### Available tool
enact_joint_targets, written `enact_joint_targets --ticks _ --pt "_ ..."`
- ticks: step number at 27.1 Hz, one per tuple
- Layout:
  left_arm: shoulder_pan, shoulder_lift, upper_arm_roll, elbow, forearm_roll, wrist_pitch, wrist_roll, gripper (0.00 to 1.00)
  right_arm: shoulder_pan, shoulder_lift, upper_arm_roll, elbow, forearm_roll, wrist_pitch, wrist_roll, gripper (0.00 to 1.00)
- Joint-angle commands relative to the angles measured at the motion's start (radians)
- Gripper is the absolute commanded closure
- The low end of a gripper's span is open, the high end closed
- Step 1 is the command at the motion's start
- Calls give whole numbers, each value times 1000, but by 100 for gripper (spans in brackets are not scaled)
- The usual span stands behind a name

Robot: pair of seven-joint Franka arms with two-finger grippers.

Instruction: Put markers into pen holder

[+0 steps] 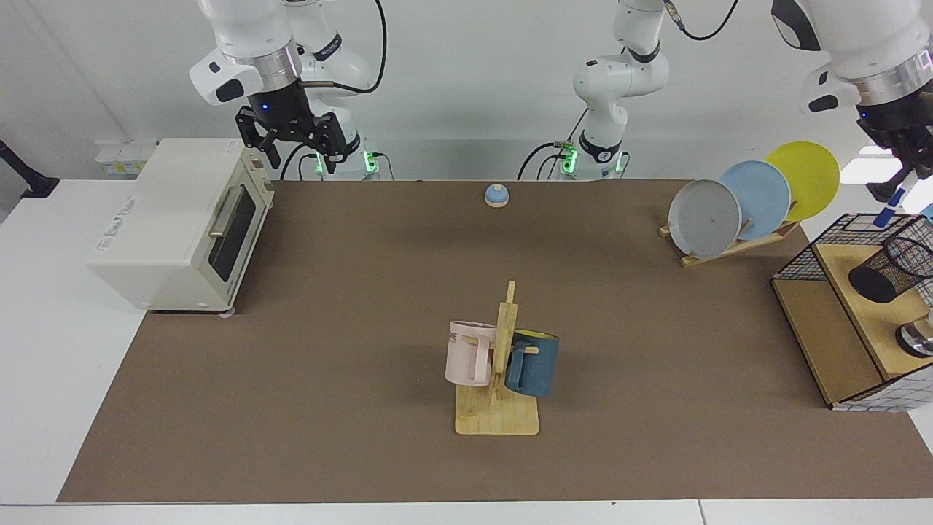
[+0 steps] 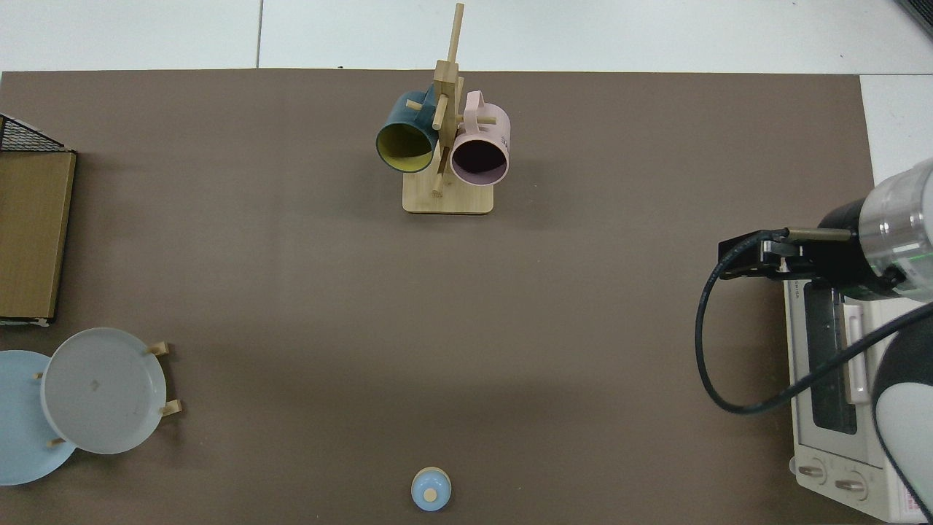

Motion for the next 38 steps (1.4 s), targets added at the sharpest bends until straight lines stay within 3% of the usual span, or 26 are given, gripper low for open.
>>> enact_joint_targets --ticks 1,9,15,28,38 --pt "70 17 -7 10 20 71 126 100 -25 -7 15 -4 -2 13 -67 1" --pt "104 72 -6 7 127 95 174 100 -25 -8 15 -6 8 13 -75 1" --pt "172 109 -7 4 135 170 203 100 -14 -8 18 -4 11 15 -64 1" --pt "207 180 -7 0 123 170 228 100 -28 -8 17 -4 11 17 -63 1" --pt "201 204 -7 -11 102 157 226 100 -26 -8 17 -6 11 17 -63 1"
